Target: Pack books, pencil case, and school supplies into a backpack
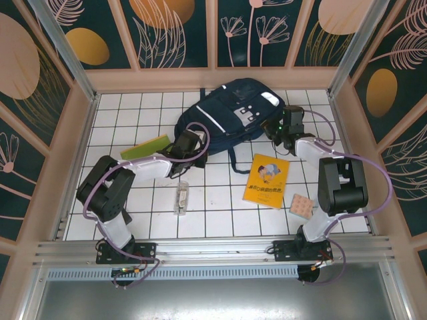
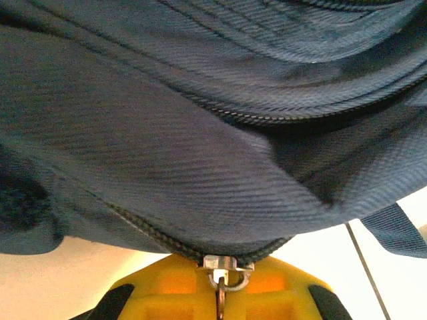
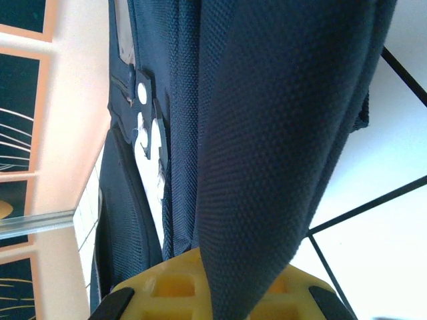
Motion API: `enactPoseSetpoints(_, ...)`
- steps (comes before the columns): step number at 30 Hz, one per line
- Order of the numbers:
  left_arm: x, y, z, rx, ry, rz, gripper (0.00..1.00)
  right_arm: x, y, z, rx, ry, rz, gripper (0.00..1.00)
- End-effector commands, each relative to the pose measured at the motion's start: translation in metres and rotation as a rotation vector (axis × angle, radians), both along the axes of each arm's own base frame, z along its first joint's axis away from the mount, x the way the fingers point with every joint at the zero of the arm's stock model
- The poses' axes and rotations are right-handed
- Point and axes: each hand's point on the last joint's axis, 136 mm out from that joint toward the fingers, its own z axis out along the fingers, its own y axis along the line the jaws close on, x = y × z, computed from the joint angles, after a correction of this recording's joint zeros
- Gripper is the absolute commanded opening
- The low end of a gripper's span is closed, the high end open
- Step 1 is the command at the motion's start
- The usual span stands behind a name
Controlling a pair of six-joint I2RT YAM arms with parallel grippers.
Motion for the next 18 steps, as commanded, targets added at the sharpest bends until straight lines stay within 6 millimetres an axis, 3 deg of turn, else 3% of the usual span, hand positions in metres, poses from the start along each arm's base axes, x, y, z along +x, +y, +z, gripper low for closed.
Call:
enactPoseSetpoints(1,-0.014,0.025,-0.01,0.117,0.073,-0.024,0.0,0.039,-0.038,0.04,-0.116,-0.159,-0.087,0.0)
enactPoseSetpoints(4,-0.026,0.022,-0.013,0.119,0.109,-0.09,0.0,0.047,-0.041,0.042,-0.134,-0.166,-0.076,0.0)
enactPoseSetpoints(7,-0.04,0.0,0.007,-0.008,0.12,-0.19,0.0,0.053,-0.035,0.041,-0.112,-0.16,-0.047,0.0)
enactPoseSetpoints(8,-0.043,-0.007,0.011,-0.042,0.13,-0.213,0.0,0.054,-0.031,0.039,-0.095,-0.154,-0.028,0.05)
enactPoseSetpoints(12,-0.038,-0.026,0.034,-0.139,0.124,-0.239,0.0,0.046,-0.02,0.03,-0.043,-0.103,0.023,0.49)
enactPoseSetpoints(14,-0.033,-0.033,0.045,-0.184,0.113,-0.238,0.0,0.037,-0.018,0.027,-0.038,-0.08,0.034,0.58)
enactPoseSetpoints(18,-0.02,-0.044,0.059,-0.235,0.113,-0.21,0.0,0.009,-0.018,0.024,-0.043,-0.04,0.058,0.64)
